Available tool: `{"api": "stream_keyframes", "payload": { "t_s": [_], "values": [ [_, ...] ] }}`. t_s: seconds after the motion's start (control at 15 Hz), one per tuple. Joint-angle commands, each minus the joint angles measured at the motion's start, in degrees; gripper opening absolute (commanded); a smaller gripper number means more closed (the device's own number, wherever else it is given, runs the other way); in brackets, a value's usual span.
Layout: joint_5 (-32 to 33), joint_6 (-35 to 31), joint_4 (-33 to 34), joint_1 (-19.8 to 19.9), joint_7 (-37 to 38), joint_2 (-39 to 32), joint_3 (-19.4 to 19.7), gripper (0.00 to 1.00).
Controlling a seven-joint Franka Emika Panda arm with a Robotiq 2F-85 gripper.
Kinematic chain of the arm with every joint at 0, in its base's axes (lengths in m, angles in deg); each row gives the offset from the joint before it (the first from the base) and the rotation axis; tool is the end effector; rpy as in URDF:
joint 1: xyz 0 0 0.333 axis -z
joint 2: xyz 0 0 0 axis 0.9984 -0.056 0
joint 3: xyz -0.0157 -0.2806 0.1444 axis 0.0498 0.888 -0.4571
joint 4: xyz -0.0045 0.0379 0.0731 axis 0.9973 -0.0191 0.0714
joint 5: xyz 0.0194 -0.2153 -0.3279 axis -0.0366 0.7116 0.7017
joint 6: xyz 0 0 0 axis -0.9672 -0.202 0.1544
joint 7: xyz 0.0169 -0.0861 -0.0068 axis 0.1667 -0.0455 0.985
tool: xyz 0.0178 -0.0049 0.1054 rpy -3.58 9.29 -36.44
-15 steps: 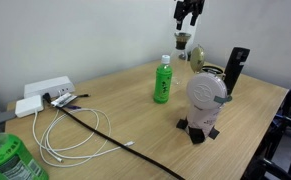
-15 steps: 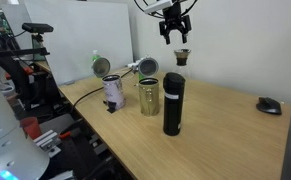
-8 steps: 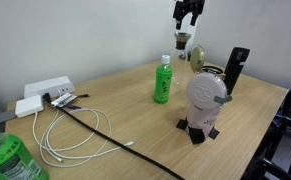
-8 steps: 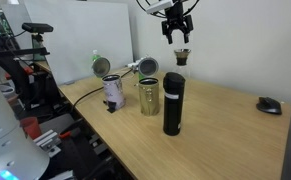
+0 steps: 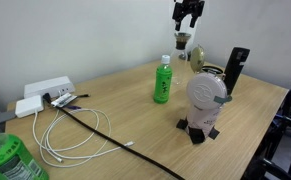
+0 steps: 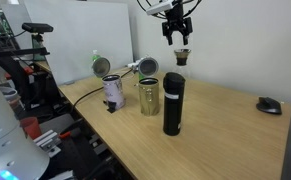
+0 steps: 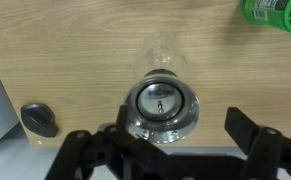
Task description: Remove the silver cap from the bottle
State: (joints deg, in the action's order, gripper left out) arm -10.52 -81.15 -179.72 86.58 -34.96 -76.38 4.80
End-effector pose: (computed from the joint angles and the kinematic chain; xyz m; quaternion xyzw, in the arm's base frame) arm 0.6291 -0.0030 0.4000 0.9950 -0.0249 0.0825 0.0498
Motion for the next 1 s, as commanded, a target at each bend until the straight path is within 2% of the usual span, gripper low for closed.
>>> {"api": "stream_keyframes", "payload": {
  "t_s": [0.0, 0.27, 0.53, 0.93],
  "values": [
    [-1.5, -0.4, 1.7, -0.2, 0.6, -1.8, 0.5, 0.97],
    [-2.7, -0.9, 2.6, 0.0, 1.2, -3.2, 0.8, 0.98],
    [-3.5, -0.9, 3.5, 0.1, 1.4, -4.0, 1.2, 0.9],
    [-4.3, -0.8, 4.0, 0.2, 1.4, -4.4, 1.5, 0.92]
  ]
}}
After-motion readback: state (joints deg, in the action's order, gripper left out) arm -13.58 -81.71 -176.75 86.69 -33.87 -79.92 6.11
